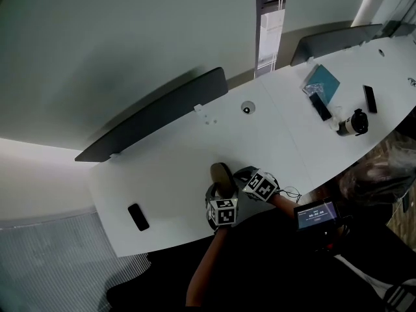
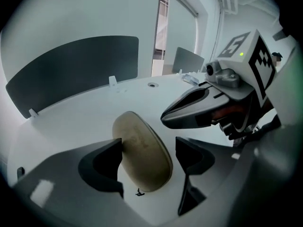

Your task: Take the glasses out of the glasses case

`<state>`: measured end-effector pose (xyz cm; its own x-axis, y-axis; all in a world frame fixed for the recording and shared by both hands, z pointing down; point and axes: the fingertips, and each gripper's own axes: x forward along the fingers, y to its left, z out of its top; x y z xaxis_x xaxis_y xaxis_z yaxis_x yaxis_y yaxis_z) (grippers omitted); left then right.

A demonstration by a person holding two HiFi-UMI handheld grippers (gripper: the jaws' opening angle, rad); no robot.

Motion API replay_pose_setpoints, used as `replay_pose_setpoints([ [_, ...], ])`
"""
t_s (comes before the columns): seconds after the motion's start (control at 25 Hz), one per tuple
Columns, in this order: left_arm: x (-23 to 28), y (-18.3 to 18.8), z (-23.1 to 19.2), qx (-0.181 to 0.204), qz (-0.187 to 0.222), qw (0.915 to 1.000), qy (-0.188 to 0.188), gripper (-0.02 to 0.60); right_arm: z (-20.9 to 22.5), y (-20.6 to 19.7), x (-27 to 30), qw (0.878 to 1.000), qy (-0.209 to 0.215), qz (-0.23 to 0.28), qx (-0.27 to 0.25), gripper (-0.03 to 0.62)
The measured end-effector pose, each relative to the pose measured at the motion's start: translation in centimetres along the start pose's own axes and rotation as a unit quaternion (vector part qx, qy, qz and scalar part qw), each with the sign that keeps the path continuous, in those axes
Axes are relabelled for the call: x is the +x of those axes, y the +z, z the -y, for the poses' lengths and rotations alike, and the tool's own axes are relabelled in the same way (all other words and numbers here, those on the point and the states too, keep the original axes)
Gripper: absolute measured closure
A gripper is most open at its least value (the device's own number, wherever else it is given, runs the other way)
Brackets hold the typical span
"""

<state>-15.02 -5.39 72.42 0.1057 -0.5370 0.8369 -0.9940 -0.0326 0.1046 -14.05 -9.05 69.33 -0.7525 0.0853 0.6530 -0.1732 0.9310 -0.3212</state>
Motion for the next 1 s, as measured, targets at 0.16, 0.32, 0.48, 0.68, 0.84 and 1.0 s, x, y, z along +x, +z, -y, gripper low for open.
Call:
replay_pose_setpoints([
  [0.16, 0.2, 0.1, -1.6, -0.005, -0.002, 1.0000, 0.006, 0.219, -0.5, 0.2, 2.1, 0.999, 0.024, -0.018, -0.021, 0.585],
  [0.32, 0.2, -0.6, -2.4, -0.023, -0.011, 0.9997, 0.001, 0.219, -0.9, -1.1, 4.2, 0.996, 0.040, -0.057, -0.061, 0.585],
  [0.48, -0.1, -0.8, -2.8, -0.039, -0.006, 0.9992, -0.010, 0.227, -0.9, -2.3, 5.2, 0.993, 0.050, -0.083, -0.068, 0.585],
  [0.68, -2.6, 0.2, -4.1, -0.108, 0.033, 0.9934, -0.022, 0.310, -1.2, -2.3, 5.2, 0.993, 0.057, -0.086, -0.065, 0.585],
  [0.84, -4.4, -0.5, -6.6, -0.185, 0.064, 0.9806, -0.012, 0.336, -1.3, -2.1, 5.3, 0.993, 0.061, -0.080, -0.065, 0.585],
  [1.0, -5.5, -2.5, -10.3, -0.245, 0.071, 0.9664, 0.030, 0.462, -1.3, -1.7, 5.3, 0.994, 0.065, -0.072, -0.059, 0.585],
])
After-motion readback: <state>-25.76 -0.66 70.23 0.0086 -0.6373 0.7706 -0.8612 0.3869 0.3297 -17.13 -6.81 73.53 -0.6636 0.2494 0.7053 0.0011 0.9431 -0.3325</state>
